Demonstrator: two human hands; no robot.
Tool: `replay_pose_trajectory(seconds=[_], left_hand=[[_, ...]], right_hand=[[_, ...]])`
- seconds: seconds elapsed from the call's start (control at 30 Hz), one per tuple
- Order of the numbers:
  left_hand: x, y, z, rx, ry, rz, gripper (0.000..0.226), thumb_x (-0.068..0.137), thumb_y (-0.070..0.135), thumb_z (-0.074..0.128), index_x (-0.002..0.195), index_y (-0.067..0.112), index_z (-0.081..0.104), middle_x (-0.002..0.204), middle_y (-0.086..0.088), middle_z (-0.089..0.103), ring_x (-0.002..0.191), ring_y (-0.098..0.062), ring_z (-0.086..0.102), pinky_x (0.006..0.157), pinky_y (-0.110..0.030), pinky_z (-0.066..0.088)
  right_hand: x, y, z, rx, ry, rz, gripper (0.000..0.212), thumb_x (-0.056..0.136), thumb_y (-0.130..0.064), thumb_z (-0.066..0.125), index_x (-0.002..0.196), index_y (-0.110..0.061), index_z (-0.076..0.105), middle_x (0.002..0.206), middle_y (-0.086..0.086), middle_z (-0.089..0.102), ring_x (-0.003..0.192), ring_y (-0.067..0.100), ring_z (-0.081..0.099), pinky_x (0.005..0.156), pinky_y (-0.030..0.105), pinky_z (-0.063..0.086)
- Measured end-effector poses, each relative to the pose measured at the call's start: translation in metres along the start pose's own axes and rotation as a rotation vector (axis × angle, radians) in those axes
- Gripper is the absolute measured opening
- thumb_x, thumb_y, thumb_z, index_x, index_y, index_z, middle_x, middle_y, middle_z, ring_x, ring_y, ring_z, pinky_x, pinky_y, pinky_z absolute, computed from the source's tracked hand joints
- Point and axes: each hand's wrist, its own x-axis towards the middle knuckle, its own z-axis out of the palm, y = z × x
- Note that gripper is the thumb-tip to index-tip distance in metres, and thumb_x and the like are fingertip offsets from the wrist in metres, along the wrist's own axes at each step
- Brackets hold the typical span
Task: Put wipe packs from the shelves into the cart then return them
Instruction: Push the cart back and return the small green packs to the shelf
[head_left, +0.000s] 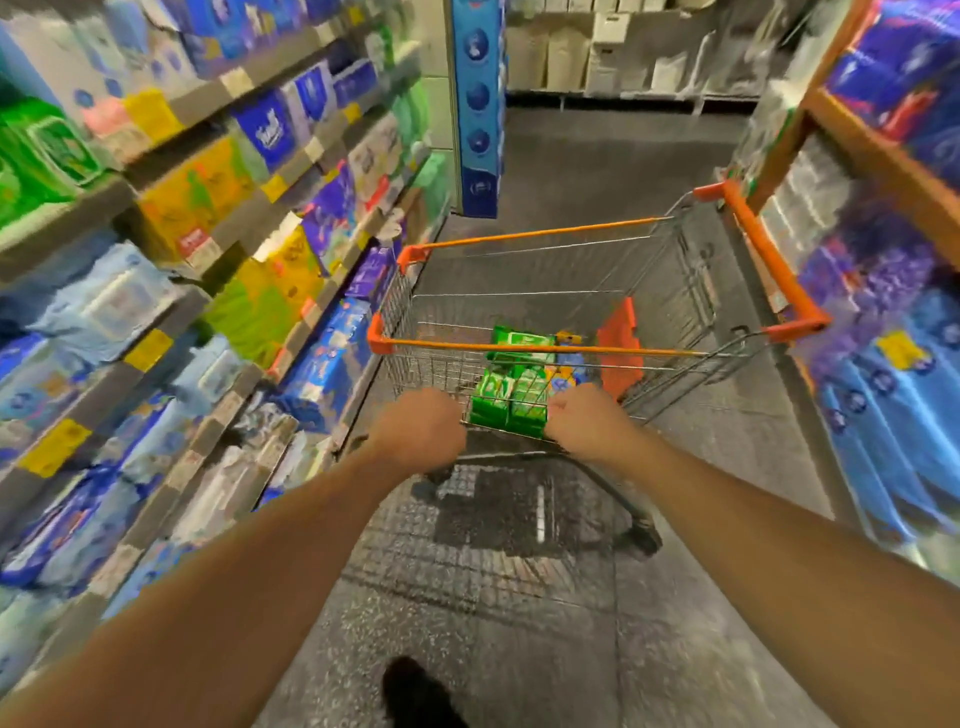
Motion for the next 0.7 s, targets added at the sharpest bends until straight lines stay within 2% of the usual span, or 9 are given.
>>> replay_pose_trajectory(seconds=[0.07, 0.17, 0.23, 0.3, 0.37, 0.43, 0.5, 0.57, 0.7], left_hand=[[0.03, 0.005, -0.01, -0.082, -0.02, -0.03, 0.029, 0.088, 0.014, 0.046, 0.066, -0.002, 0.055, 0.062, -0.007, 0.044, 0.084, -0.037, 0.066, 0.075, -0.044, 0.057], [0.081, -0.003, -0.023, -0.013, 0.024, 0.075, 0.027, 0.093, 0.011, 0.045, 0.076, -0.002, 0.062, 0.083, -0.017, 0.064, 0.092, -0.035, 0.066, 0.077, -0.04, 0.052], [0.124, -0.012, -0.032, 0.038, 0.059, 0.12, 0.024, 0.094, 0.013, 0.046, 0.079, 0.004, 0.063, 0.096, -0.018, 0.068, 0.099, -0.035, 0.064, 0.072, -0.04, 0.046], [0.17, -0.026, -0.035, 0.035, 0.106, 0.14, 0.025, 0.094, 0.012, 0.047, 0.071, 0.008, 0.056, 0.092, -0.019, 0.067, 0.096, -0.036, 0.063, 0.066, -0.037, 0.038], [0.216, -0.041, -0.037, -0.057, 0.123, 0.126, 0.034, 0.091, 0.009, 0.048, 0.058, 0.011, 0.041, 0.078, -0.02, 0.06, 0.089, -0.039, 0.062, 0.062, -0.036, 0.033], [0.254, -0.055, -0.036, -0.134, 0.128, 0.097, 0.037, 0.09, 0.006, 0.05, 0.055, 0.01, 0.037, 0.076, -0.024, 0.059, 0.083, -0.039, 0.06, 0.062, -0.039, 0.036], [0.289, -0.067, -0.033, -0.191, 0.1, 0.096, 0.034, 0.089, 0.004, 0.051, 0.056, 0.008, 0.041, 0.069, -0.02, 0.058, 0.074, -0.036, 0.056, 0.06, -0.039, 0.039], [0.322, -0.08, -0.025, -0.207, 0.076, 0.092, 0.036, 0.087, 0.003, 0.05, 0.054, 0.014, 0.04, 0.056, -0.005, 0.047, 0.063, -0.028, 0.049, 0.05, -0.031, 0.032], [0.374, -0.094, 0.003, -0.255, -0.004, 0.039, 0.033, 0.083, 0.004, 0.05, 0.057, 0.017, 0.036, 0.059, 0.001, 0.044, 0.063, -0.022, 0.048, 0.056, -0.028, 0.038]], right_hand=[[0.024, 0.003, -0.005, 0.064, 0.007, 0.045, 0.025, 0.093, -0.013, 0.05, 0.103, -0.001, 0.069, 0.074, 0.001, 0.05, 0.088, 0.026, 0.058, 0.06, 0.02, 0.035], [0.07, 0.003, -0.01, 0.145, -0.068, 0.056, 0.013, 0.084, -0.01, 0.066, 0.077, -0.001, 0.072, 0.07, 0.011, 0.063, 0.077, 0.03, 0.067, 0.054, 0.026, 0.035], [0.109, 0.001, -0.014, 0.231, -0.062, 0.148, 0.023, 0.09, -0.012, 0.057, 0.069, -0.003, 0.061, 0.068, 0.013, 0.057, 0.082, 0.031, 0.063, 0.053, 0.028, 0.031], [0.153, 0.002, -0.015, 0.227, 0.041, 0.139, 0.027, 0.093, -0.013, 0.052, 0.072, 0.002, 0.059, 0.07, 0.019, 0.055, 0.078, 0.032, 0.058, 0.058, 0.034, 0.036], [0.191, -0.003, -0.021, 0.234, 0.044, 0.166, 0.025, 0.092, -0.012, 0.05, 0.07, -0.006, 0.059, 0.07, 0.014, 0.055, 0.069, 0.027, 0.053, 0.065, 0.039, 0.044], [0.228, -0.01, -0.027, 0.212, 0.014, 0.189, 0.018, 0.092, -0.015, 0.051, 0.076, -0.013, 0.058, 0.077, 0.009, 0.056, 0.073, 0.025, 0.051, 0.074, 0.038, 0.048], [0.264, -0.015, -0.029, 0.187, -0.017, 0.202, 0.023, 0.09, -0.015, 0.055, 0.068, -0.014, 0.052, 0.071, 0.01, 0.053, 0.073, 0.025, 0.05, 0.068, 0.036, 0.044], [0.301, -0.017, -0.027, 0.164, -0.043, 0.188, 0.036, 0.089, -0.015, 0.057, 0.059, -0.012, 0.04, 0.06, 0.008, 0.04, 0.068, 0.025, 0.045, 0.058, 0.034, 0.034], [0.359, -0.012, -0.011, 0.214, -0.101, 0.162, 0.043, 0.09, -0.019, 0.061, 0.056, -0.015, 0.036, 0.056, 0.004, 0.036, 0.059, 0.021, 0.038, 0.061, 0.033, 0.035]])
